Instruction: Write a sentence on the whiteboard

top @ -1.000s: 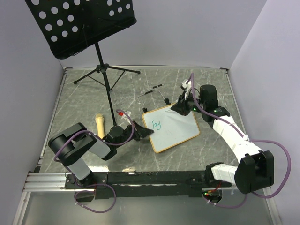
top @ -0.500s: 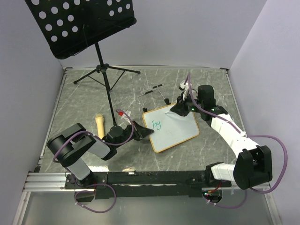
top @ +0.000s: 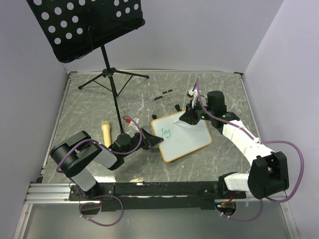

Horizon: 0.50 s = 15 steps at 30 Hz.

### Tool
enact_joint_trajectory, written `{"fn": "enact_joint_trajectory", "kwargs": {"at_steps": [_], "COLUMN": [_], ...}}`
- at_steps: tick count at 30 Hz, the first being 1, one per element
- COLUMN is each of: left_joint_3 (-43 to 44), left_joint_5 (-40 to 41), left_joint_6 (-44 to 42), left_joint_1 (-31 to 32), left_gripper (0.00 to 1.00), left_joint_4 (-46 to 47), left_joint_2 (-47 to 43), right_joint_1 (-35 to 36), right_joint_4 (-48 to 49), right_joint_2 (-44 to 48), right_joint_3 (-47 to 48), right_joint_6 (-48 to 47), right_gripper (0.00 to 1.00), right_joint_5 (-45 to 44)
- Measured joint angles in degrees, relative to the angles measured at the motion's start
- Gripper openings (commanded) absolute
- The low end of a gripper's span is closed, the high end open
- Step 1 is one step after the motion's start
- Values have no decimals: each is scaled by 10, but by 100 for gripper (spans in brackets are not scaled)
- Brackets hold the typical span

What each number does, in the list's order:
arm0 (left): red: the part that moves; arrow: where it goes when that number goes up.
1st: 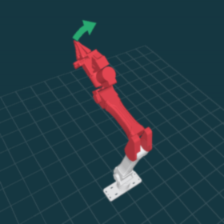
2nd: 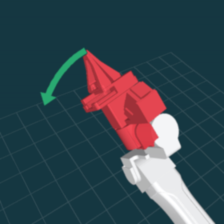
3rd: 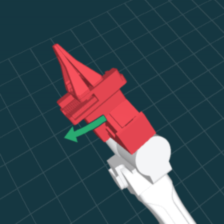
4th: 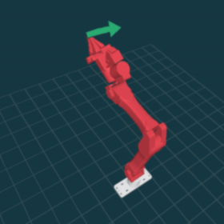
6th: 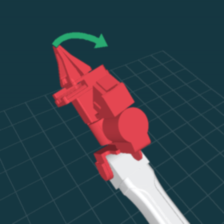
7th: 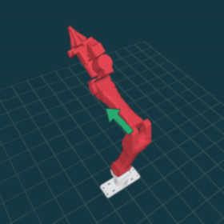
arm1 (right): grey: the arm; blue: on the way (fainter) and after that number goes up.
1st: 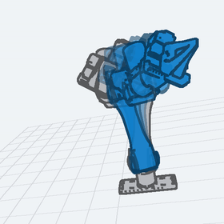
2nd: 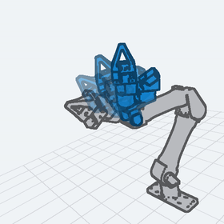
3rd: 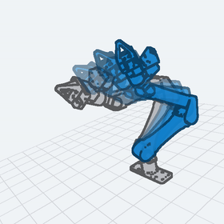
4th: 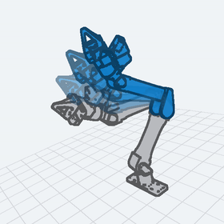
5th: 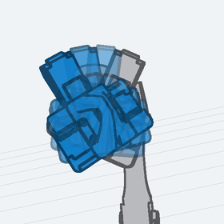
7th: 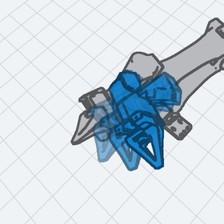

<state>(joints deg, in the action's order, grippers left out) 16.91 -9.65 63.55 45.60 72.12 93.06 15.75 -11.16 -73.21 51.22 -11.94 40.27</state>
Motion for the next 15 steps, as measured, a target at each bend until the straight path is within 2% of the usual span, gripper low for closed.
{"fn": "enact_joint_trajectory", "kwargs": {"at_steps": [15], "left_joint_3": [0], "left_joint_5": [3], "left_joint_6": [2], "left_joint_1": [0], "left_gripper": [1], "left_joint_4": [-2], "left_joint_2": [0], "right_joint_1": [5], "right_joint_4": [-49], "right_joint_2": [-8], "right_joint_3": [14], "right_joint_6": [-36], "right_gripper": [0], "right_joint_5": [27]}}
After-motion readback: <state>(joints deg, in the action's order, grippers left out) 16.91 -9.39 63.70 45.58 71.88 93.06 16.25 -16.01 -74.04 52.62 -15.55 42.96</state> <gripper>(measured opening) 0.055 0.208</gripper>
